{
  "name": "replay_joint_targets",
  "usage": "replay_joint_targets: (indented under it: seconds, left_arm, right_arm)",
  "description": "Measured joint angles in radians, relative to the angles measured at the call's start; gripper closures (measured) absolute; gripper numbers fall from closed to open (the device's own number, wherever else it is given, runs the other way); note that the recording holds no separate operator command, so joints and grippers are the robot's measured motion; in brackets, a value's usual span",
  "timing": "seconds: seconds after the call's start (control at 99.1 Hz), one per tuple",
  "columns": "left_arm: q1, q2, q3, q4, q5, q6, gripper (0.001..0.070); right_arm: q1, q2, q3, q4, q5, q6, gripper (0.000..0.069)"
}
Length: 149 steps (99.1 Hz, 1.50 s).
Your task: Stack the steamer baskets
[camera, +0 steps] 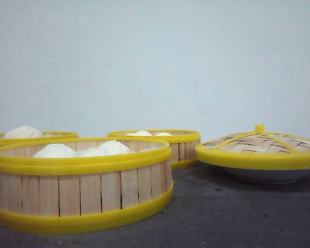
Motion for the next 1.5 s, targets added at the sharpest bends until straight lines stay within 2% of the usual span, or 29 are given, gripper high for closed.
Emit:
replay_joint_targets:
  seconds: [0.081,0.182,0.232,0.303,0.383,0.595,0.777,0.938,1.241,1.291,1.352,1.453,1.503]
  left_arm:
    - [0.0,0.0,0.012,0.005,0.002,-0.086,0.0685]
    - [0.0,0.023,0.106,-0.037,0.038,-0.208,0.0685]
    - [0.0,0.045,0.18,-0.053,0.049,-0.235,0.0685]
    - [0.0,0.085,0.297,-0.091,0.051,-0.243,0.0685]
    - [0.0,0.162,0.427,-0.156,0.051,-0.212,0.0685]
    - [0.0,0.447,0.718,-0.386,0.051,-0.051,0.0685]
    - [0.0,0.651,0.831,-0.487,0.051,0.063,0.0685]
    - [0.0,0.773,0.832,-0.517,0.05,0.1,0.0685]
    - [0.0,0.814,0.832,-0.538,0.049,0.113,0.0684]
    - [0.0,0.813,0.832,-0.539,0.05,0.113,0.0675]
    - [0.0,0.813,0.832,-0.539,0.049,0.113,0.0629]
    - [0.0,0.813,0.832,-0.539,0.05,0.113,0.0446]
    - [0.0,0.813,0.832,-0.539,0.05,0.114,0.0354]
  right_arm:
    - [0.0,0.002,0.036,-0.008,-0.042,0.056,0.0678]
    - [0.0,0.029,0.142,-0.026,-0.084,0.118,0.0681]
    - [0.0,0.053,0.216,-0.05,-0.095,0.136,0.0681]
    - [0.0,0.109,0.326,-0.112,-0.097,0.144,0.0682]
    - [0.0,0.196,0.443,-0.202,-0.097,0.135,0.0682]
    - [0.0,0.46,0.727,-0.446,-0.09,0.031,0.0682]
    - [0.0,0.646,0.824,-0.509,-0.089,-0.052,0.0682]
    - [0.0,0.781,0.822,-0.56,-0.087,-0.073,0.0682]
    - [0.0,0.884,0.822,-0.574,-0.088,-0.097,0.0679]
    - [0.0,0.885,0.822,-0.574,-0.088,-0.101,0.0643]
    - [0.0,0.884,0.822,-0.573,-0.088,-0.105,0.0529]
    - [0.0,0.884,0.822,-0.573,-0.082,-0.106,0.0266]
    - [0.0,0.884,0.822,-0.573,-0.065,-0.106,0.0165]
